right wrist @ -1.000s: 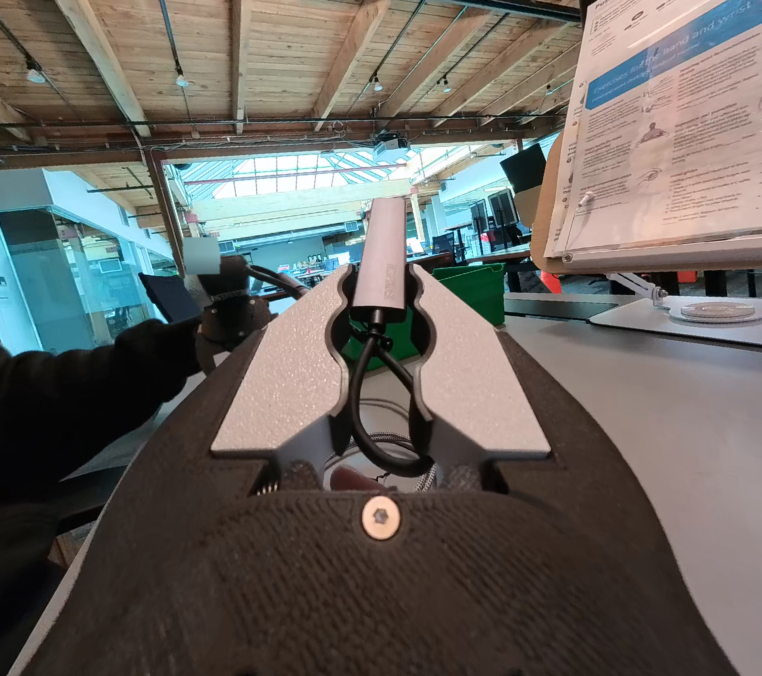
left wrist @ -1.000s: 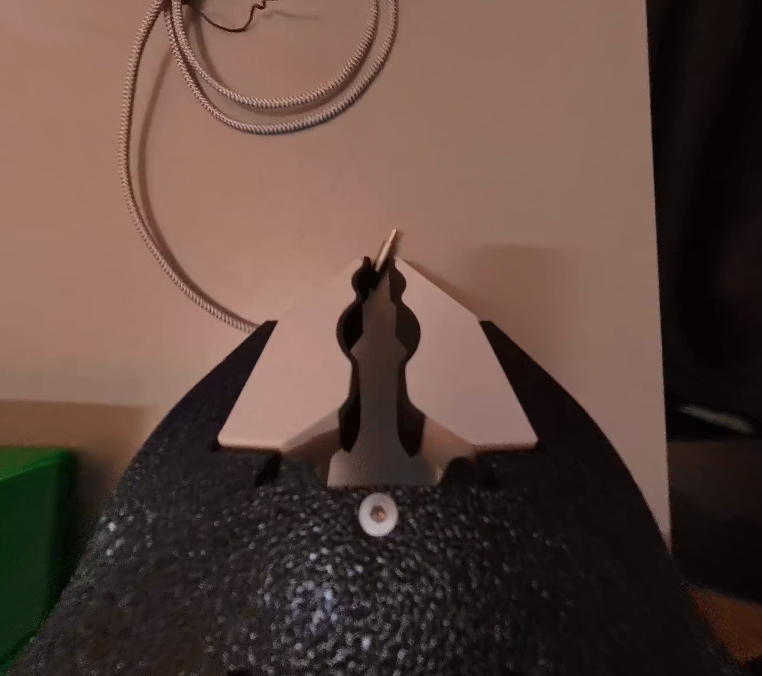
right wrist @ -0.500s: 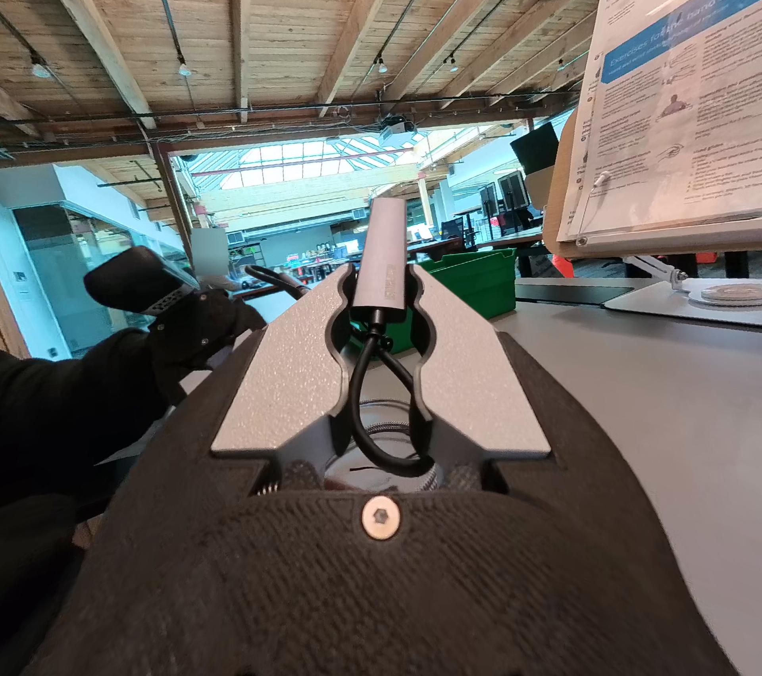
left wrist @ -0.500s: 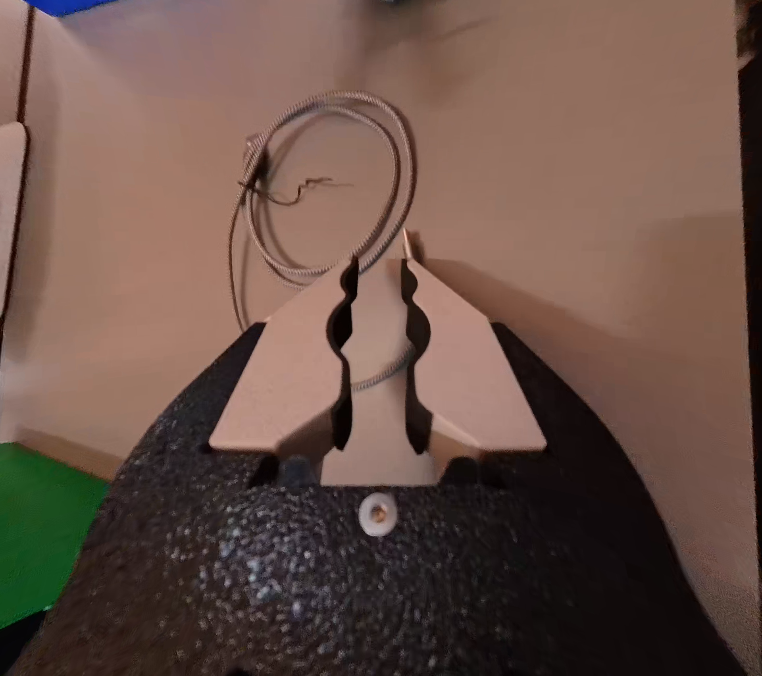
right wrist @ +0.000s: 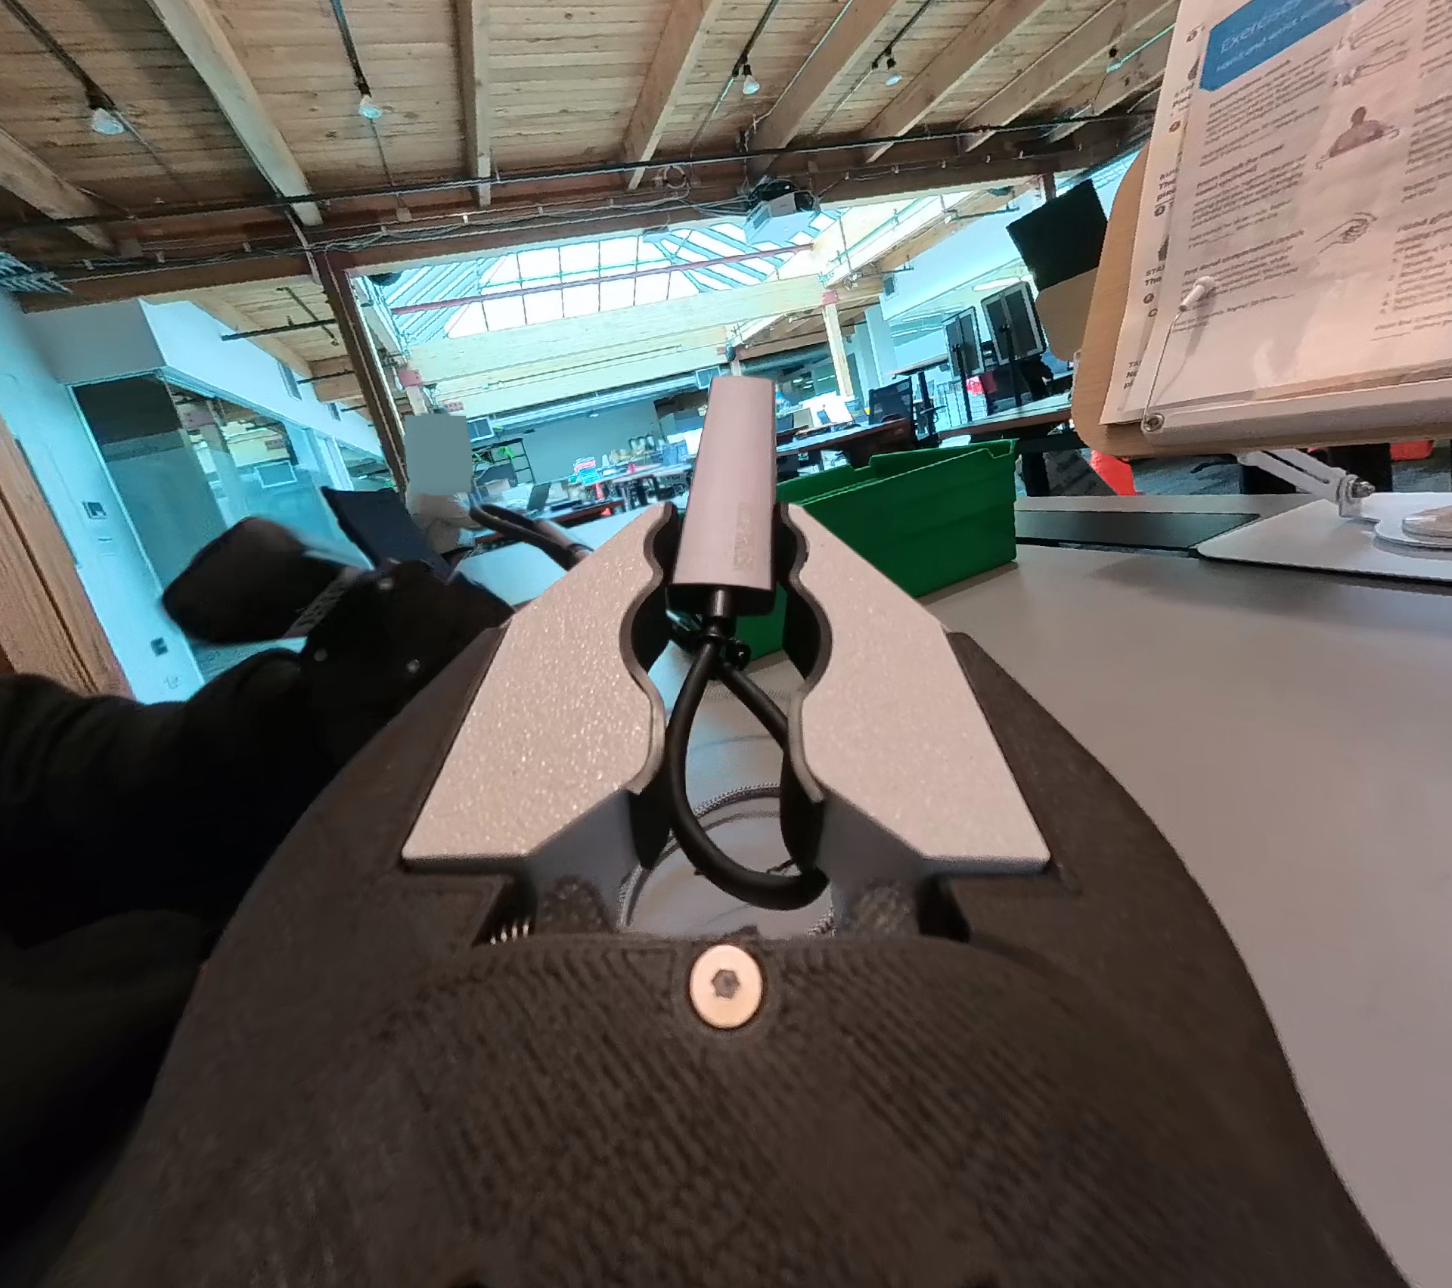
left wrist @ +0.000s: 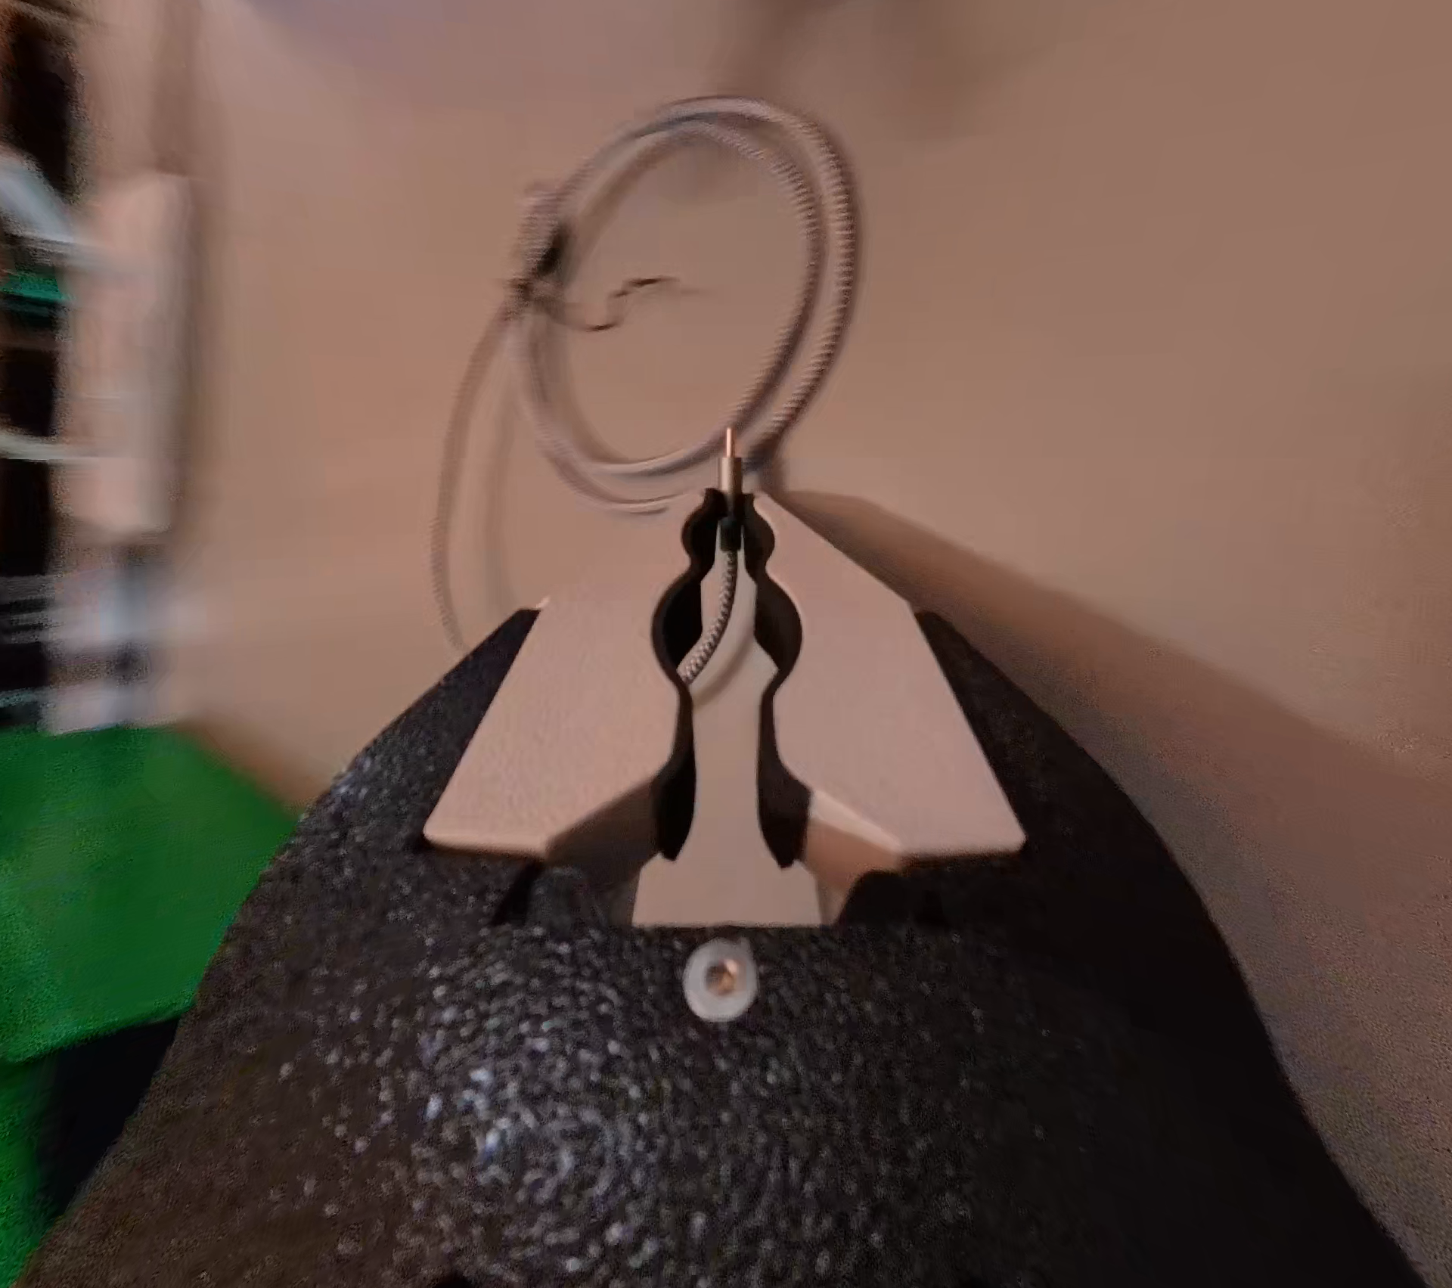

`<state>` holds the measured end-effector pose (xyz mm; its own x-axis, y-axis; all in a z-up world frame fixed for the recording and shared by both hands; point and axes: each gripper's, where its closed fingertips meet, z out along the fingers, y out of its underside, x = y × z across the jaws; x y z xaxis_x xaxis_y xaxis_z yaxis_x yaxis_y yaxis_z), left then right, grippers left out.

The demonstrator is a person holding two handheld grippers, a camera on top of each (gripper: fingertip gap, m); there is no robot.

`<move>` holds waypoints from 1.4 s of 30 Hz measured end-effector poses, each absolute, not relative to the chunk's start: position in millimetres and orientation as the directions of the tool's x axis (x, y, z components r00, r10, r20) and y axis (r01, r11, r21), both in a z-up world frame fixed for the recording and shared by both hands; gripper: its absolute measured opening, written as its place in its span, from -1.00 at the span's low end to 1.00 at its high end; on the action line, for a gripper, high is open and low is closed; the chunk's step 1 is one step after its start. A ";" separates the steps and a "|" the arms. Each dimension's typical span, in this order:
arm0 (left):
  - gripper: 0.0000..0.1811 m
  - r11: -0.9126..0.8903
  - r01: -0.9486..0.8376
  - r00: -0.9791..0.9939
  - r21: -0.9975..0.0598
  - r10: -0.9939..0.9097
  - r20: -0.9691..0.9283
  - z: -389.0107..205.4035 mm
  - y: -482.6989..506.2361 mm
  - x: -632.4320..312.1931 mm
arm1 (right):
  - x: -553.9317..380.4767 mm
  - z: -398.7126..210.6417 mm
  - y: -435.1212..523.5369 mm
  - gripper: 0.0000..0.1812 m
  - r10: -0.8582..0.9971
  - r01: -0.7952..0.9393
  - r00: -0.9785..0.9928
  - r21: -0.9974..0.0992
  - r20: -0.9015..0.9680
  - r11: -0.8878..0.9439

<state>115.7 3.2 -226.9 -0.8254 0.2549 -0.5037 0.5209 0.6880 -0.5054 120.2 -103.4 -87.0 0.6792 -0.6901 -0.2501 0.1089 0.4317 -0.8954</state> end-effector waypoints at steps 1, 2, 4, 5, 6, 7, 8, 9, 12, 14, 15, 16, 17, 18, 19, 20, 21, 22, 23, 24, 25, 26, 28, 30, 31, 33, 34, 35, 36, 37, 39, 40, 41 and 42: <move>-0.96 0.670 0.601 -0.719 -0.435 0.217 -0.660 -212.5 1.3 129.8 | 120.3 -87.7 -102.3 -0.75 -0.688 0.103 0.681 -0.898 -0.250 0.428; -0.97 0.631 0.688 -0.568 -0.358 0.161 -0.807 -188.4 -2.2 138.7 | 120.1 -88.3 -100.9 -0.75 -0.683 0.095 0.686 -0.900 -0.250 0.425; -0.97 0.622 0.766 -0.261 -0.161 0.073 -0.963 -144.1 -1.5 148.0 | 119.2 -90.0 -96.2 -0.75 -0.673 0.081 0.700 -0.911 -0.237 0.405; -0.97 0.650 0.756 -0.141 -0.075 0.051 -0.989 -128.2 1.2 153.7 | 118.3 -90.8 -93.0 -0.75 -0.667 0.076 0.710 -0.917 -0.226 0.392; -0.96 0.664 0.748 -0.054 -0.012 0.042 -0.998 -116.7 2.7 157.3 | 116.5 -91.1 -89.4 -0.75 -0.656 0.073 0.724 -0.922 -0.212 0.379; -0.97 0.665 0.747 -0.006 0.018 0.034 -0.999 -109.0 3.6 159.4 | 115.0 -91.6 -86.1 -0.74 -0.648 0.071 0.735 -0.928 -0.200 0.367; -0.96 0.667 0.744 0.022 0.021 0.006 -1.000 -101.1 5.3 161.7 | 113.9 -91.9 -83.4 -0.75 -0.642 0.071 0.743 -0.932 -0.188 0.356; -0.97 0.673 0.740 0.039 0.010 -0.028 -0.999 -93.9 8.0 163.6 | 112.5 -92.1 -81.1 -0.75 -0.637 0.073 0.750 -0.936 -0.177 0.346; -0.96 0.666 0.744 0.107 0.045 -0.052 -0.993 -80.4 11.4 160.6 | 109.3 -93.3 -74.2 -0.75 -0.619 0.072 0.771 -0.946 -0.149 0.317; -0.96 0.653 0.755 0.131 0.062 -0.057 -0.990 -75.3 11.8 154.9 | 107.4 -95.0 -68.6 -0.75 -0.600 0.064 0.789 -0.954 -0.132 0.294; -0.96 0.639 0.767 0.129 0.063 -0.057 -0.990 -75.1 10.4 151.0 | 105.5 -95.5 -65.5 -0.75 -0.586 0.062 0.801 -0.957 -0.122 0.283; -0.96 0.626 0.777 0.140 0.071 -0.062 -0.988 -73.4 9.4 147.1 | 103.0 -95.9 -62.4 -0.75 -0.570 0.062 0.814 -0.960 -0.110 0.273; -0.96 0.614 0.785 0.149 0.086 -0.054 -0.987 -73.4 8.3 143.7 | 100.4 -96.3 -59.3 -0.75 -0.555 0.064 0.827 -0.963 -0.097 0.263; -0.97 0.607 0.788 0.159 0.099 -0.046 -0.986 -73.0 7.6 141.5 | 97.9 -96.9 -56.5 -0.75 -0.541 0.064 0.837 -0.965 -0.086 0.253; -0.97 0.601 0.792 0.164 0.107 -0.042 -0.985 -72.3 7.3 139.5 | 95.3 -97.5 -53.6 -0.74 -0.525 0.064 0.848 -0.968 -0.076 0.243; -0.97 0.591 0.799 0.159 0.112 -0.029 -0.987 -73.5 6.5 138.0 | 92.8 -98.1 -50.9 -0.74 -0.509 0.065 0.858 -0.970 -0.065 0.234; -0.97 0.584 0.804 0.153 0.113 -0.020 -0.988 -74.3 6.4 137.3 | 90.9 -98.7 -48.6 -0.75 -0.496 0.065 0.866 -0.972 -0.057 0.225; -0.97 0.577 0.809 0.152 0.112 -0.021 -0.988 -73.4 6.8 136.5 | 89.7 -99.2 -47.0 -0.75 -0.485 0.061 0.873 -0.973 -0.055 0.221; -0.97 0.569 0.815 0.149 0.110 -0.021 -0.989 -72.8 7.3 135.4 | 89.4 -99.6 -46.2 -0.75 -0.478 0.054 0.876 -0.974 -0.060 0.220; -0.97 0.563 0.819 0.144 0.108 -0.021 -0.989 -72.1 8.1 134.8 | 89.4 -99.8 -46.0 -0.75 -0.477 0.052 0.877 -0.974 -0.061 0.220; -0.97 0.561 0.821 0.143 0.108 -0.018 -0.990 -71.5 9.0 134.5 | 88.9 -99.5 -46.0 -0.75 -0.473 0.052 0.879 -0.974 -0.061 0.222; -0.97 0.559 0.822 0.143 0.111 -0.015 -0.990 -71.1 9.7 134.4 | 88.5 -99.3 -46.0 -0.75 -0.469 0.052 0.881 -0.973 -0.061 0.224; -0.97 0.552 0.827 0.136 0.108 -0.009 -0.991 -72.0 9.7 133.5 | 88.8 -99.3 -46.3 -0.75 -0.471 0.051 0.880 -0.973 -0.063 0.226; -0.97 0.544 0.832 0.132 0.110 -0.001 -0.991 -73.9 9.0 132.3 | 88.6 -99.4 -46.1 -0.75 -0.469 0.051 0.881 -0.973 -0.062 0.224; -0.97 0.544 0.832 0.128 0.108 0.002 -0.992 -74.6 9.0 132.4 | 88.4 -99.3 -46.1 -0.75 -0.469 0.052 0.881 -0.973 -0.061 0.225; -0.97 0.542 0.834 0.120 0.106 0.009 -0.993 -75.3 9.4 132.1 | 87.9 -99.4 -45.8 -0.75 -0.467 0.053 0.883 -0.973 -0.059 0.223; -0.97 0.541 0.835 0.115 0.106 0.017 -0.993 -76.0 9.7 132.2 | 87.5 -99.6 -45.2 -0.75 -0.464 0.054 0.884 -0.974 -0.056 0.220; -0.97 0.539 0.835 0.111 0.107 0.025 -0.993 -76.9 10.1 132.3 | 86.7 -99.8 -44.4 -0.75 -0.460 0.055 0.886 -0.975 -0.052 0.217; -0.97 0.537 0.836 0.108 0.107 0.030 -0.994 -77.5 10.6 132.3 | 86.3 -100.2 -43.7 -0.75 -0.458 0.056 0.887 -0.975 -0.050 0.213; -0.97 0.535 0.838 0.104 0.108 0.037 -0.994 -78.3 11.1 132.3 | 86.2 -100.5 -43.3 -0.75 -0.458 0.055 0.888 -0.976 -0.048 0.210; -0.97 0.530 0.840 0.098 0.112 0.054 -0.994 -79.4 12.3 131.5 | 85.2 -101.0 -41.9 -0.75 -0.452 0.053 0.891 -0.978 -0.046 0.204; -0.97 0.528 0.841 0.092 0.114 0.067 -0.993 -80.3 13.0 131.2 | 84.7 -101.5 -41.1 -0.75 -0.448 0.050 0.893 -0.978 -0.046 0.200; -0.97 0.525 0.843 0.089 0.115 0.075 -0.993 -80.6 13.8 130.4 | 84.1 -101.9 -40.5 -0.75 -0.442 0.046 0.896 -0.979 -0.048 0.198; -0.97 0.522 0.845 0.089 0.118 0.081 -0.993 -80.5 14.3 129.4 | 83.3 -102.5 -40.0 -0.75 -0.436 0.037 0.898 -0.980 -0.053 0.197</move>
<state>129.4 14.3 -80.5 0.0886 0.0806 -0.9928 0.8448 0.5219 0.1178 83.3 -40.0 -102.5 0.8984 -0.4359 -0.0533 0.0373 0.1967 -0.9797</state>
